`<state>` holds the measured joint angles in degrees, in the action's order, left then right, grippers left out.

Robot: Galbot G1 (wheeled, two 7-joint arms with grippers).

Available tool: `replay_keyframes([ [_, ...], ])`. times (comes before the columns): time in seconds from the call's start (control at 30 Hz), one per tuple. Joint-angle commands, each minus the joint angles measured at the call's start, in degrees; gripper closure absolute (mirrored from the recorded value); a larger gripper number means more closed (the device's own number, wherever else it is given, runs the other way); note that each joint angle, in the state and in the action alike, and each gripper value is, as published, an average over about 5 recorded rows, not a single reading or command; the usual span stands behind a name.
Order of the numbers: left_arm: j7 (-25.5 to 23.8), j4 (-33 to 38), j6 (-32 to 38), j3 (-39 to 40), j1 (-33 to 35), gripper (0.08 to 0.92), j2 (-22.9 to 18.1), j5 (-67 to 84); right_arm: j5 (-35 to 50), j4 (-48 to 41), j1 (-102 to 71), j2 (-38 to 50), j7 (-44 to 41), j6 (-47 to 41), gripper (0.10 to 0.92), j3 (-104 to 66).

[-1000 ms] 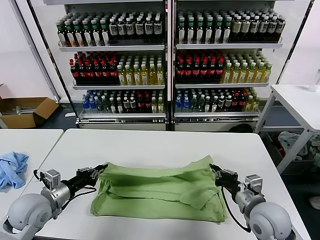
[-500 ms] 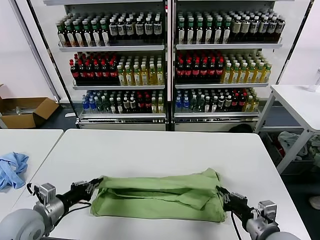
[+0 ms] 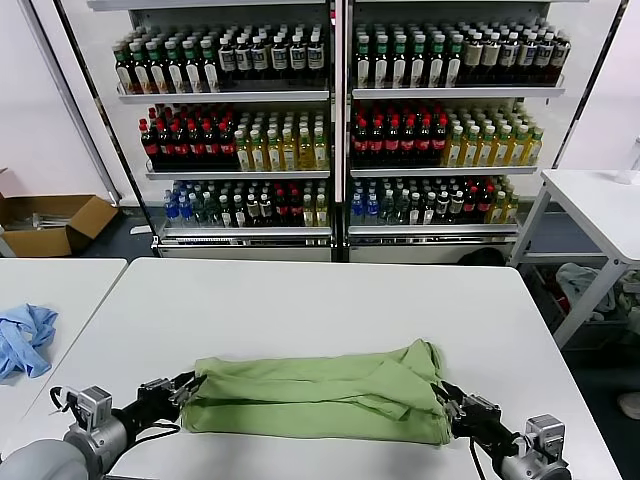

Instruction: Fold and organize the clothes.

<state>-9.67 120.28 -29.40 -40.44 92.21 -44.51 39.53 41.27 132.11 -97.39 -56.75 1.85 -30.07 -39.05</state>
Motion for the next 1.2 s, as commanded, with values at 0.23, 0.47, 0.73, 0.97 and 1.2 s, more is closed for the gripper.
replay_keyframes([
  [0.23, 19.8, 3.4, 5.0, 3.1, -0.5, 0.466, -6.3, 7.3, -0.3, -9.0, 2.4, -1.3, -6.9, 15.0, 0.438, -16.5],
  [0.47, 29.8, 4.9, -3.2, 6.0, 1.5, 0.267, -9.3, 7.7, -0.5, -11.2, -0.7, -1.6, -6.1, 15.9, 0.242, -20.1],
  [0.73, 29.9, 1.9, -3.6, 8.0, 1.3, 0.178, -9.8, 5.4, -0.6, -11.4, -1.7, -1.5, -6.1, 16.3, 0.203, -20.5],
  [0.97, 28.8, 0.0, -3.6, 9.2, 1.4, 0.242, -9.6, 5.6, -0.8, -11.6, -1.5, -1.2, -6.1, 16.2, 0.203, -20.5],
  [1.2, 27.9, 1.3, -3.6, 10.3, 2.6, 0.441, -10.2, 5.4, -0.9, -11.6, -1.3, -1.2, -6.0, 16.1, 0.203, -20.2],
])
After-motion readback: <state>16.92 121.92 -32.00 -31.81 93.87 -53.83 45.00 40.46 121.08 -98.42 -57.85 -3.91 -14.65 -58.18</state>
